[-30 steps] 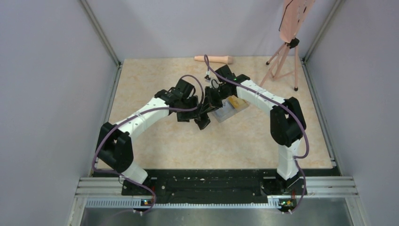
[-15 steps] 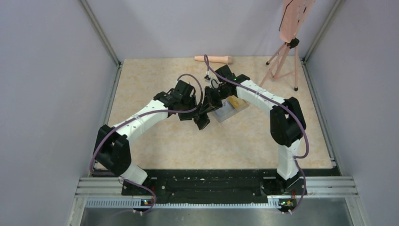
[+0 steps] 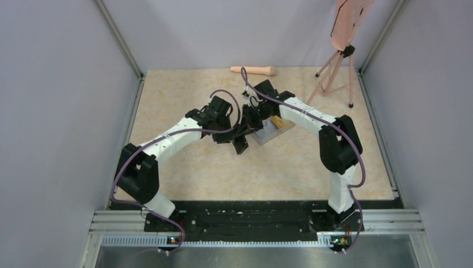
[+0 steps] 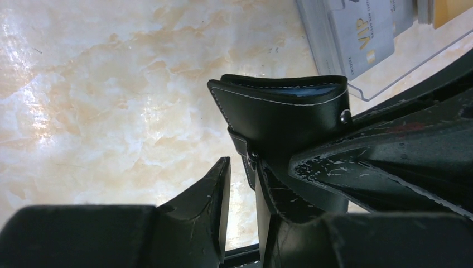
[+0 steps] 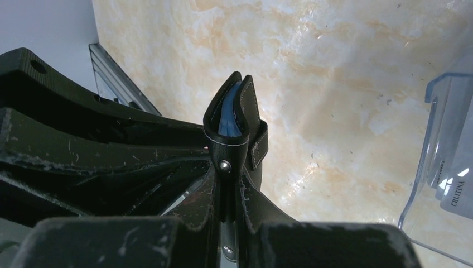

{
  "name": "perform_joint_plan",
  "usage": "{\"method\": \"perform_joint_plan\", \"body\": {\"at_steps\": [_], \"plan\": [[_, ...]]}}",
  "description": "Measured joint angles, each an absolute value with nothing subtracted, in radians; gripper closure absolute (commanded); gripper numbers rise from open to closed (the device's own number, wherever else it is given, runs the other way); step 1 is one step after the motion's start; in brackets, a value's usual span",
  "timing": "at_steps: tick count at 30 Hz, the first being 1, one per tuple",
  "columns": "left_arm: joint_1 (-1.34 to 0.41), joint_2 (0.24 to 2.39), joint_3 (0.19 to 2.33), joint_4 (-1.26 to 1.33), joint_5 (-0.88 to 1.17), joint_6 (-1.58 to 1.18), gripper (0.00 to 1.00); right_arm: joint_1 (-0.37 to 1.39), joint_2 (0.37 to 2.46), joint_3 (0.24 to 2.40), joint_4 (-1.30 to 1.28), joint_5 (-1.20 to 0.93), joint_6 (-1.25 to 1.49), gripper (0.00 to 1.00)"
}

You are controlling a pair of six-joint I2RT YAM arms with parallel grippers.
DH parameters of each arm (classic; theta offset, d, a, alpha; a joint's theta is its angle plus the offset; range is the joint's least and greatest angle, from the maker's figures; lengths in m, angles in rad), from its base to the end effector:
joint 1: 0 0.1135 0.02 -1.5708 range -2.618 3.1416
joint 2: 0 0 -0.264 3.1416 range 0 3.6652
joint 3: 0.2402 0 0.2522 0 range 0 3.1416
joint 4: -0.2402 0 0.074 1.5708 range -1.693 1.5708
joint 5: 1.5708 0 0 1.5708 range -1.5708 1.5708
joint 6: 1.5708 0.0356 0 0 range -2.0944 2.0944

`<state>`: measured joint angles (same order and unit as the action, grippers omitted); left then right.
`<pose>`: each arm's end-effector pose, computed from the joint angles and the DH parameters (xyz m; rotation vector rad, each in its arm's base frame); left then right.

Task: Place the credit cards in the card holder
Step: Open the card holder at the center of the board.

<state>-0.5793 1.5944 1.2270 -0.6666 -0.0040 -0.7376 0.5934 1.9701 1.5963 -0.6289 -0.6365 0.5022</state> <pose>0.2783 -0.1819 0.2512 -0.2133 2.6711 -0.4467 0.3428 0.2568 0.2366 -0.3884 2.7271 1.1880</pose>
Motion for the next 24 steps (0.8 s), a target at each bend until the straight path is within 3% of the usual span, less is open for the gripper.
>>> {"method": "perform_joint_plan", "body": {"at_steps": [9, 11, 17, 24], "plan": [[-0.488, 1.568, 1.068, -0.691, -0.032, -0.739, 0.71, 0.595, 1.948, 1.565, -0.632, -0.683, 0.519, 1.00], [-0.476, 1.561, 1.042, -0.696, -0.027, -0.739, 0.66, 0.595, 1.936, 1.557, -0.629, -0.688, 0.521, 1.00], [-0.437, 1.429, 0.966, -0.629, 0.086, -0.745, 0.38, 0.595, 1.920, 1.531, -0.622, -0.699, 0.527, 1.00], [-0.363, 1.236, 0.869, -0.418, 0.276, -0.799, 0.35, 0.595, 1.917, 1.519, -0.617, -0.701, 0.529, 1.00]]}}
